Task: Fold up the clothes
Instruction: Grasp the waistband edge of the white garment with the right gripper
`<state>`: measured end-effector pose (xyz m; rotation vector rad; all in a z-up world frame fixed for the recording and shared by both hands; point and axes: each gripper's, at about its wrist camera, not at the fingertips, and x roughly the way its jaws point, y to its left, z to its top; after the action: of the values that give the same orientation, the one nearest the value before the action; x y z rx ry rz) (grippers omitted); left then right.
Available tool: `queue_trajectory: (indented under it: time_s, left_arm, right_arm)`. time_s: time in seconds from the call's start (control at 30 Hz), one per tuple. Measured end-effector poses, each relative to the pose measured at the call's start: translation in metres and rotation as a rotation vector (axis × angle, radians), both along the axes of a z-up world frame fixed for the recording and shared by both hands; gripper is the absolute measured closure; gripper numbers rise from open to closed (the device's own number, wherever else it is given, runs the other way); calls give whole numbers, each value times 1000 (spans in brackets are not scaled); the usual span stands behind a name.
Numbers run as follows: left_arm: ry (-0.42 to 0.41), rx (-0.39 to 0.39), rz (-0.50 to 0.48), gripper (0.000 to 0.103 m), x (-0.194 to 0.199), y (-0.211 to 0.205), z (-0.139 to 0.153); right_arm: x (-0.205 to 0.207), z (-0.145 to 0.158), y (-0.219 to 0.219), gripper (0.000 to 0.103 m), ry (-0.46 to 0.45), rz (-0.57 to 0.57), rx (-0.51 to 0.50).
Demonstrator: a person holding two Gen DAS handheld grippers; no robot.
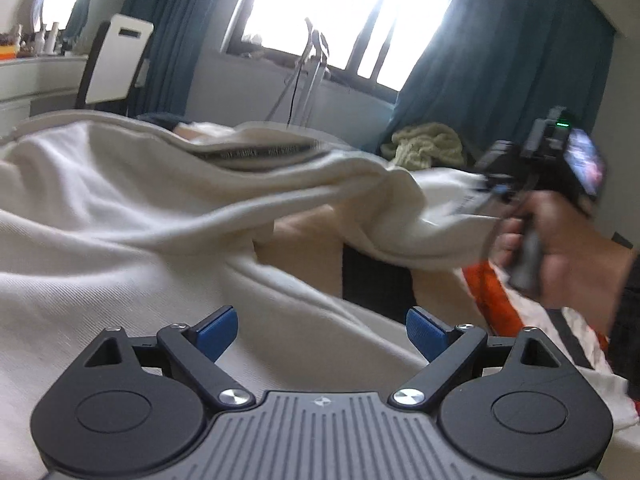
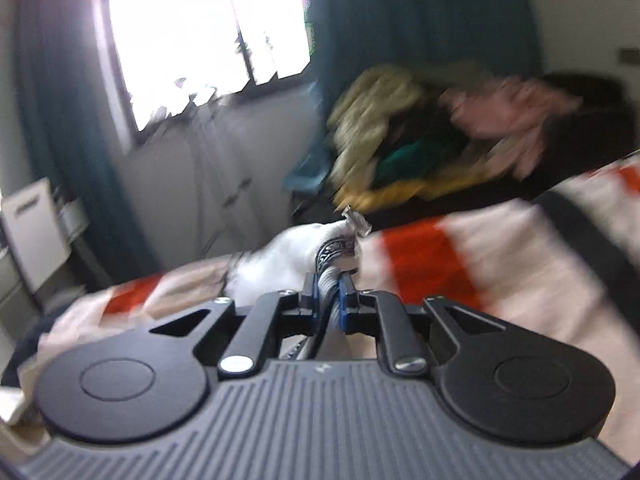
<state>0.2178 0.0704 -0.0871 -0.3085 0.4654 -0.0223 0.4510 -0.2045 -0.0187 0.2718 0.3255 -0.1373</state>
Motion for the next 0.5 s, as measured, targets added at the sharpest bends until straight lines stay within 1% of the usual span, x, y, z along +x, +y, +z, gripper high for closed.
queue_trajectory:
  time_s: [0.07, 0.13, 0.27, 0.3, 0.4, 0.43, 0.5]
  left_arm:
    - [-25, 0, 5, 10, -10, 1, 8]
    - [-49, 3, 8, 10, -19, 1, 15]
    - [-70, 10, 12, 10, -29, 0, 22]
    - [-68, 12, 19, 10, -27, 0, 23]
    - [-65, 15, 40, 10, -24, 3, 25]
    - [-66, 14, 49, 10, -24, 5, 24]
    - [-73, 13, 81, 10, -23, 11, 23]
  right_arm:
    - [-25, 25, -1, 90, -54, -80, -140]
    - [-42, 46, 10, 90, -78, -120, -305]
    - [-43, 46, 54, 89, -28, -70, -579]
    - [-43, 44, 66, 89, -16, -52, -645]
    - [-38, 4, 118, 89, 12, 84, -796]
    - [-36, -11, 136, 89, 19, 135, -831]
    - [-35, -38, 166, 89, 31, 238, -839]
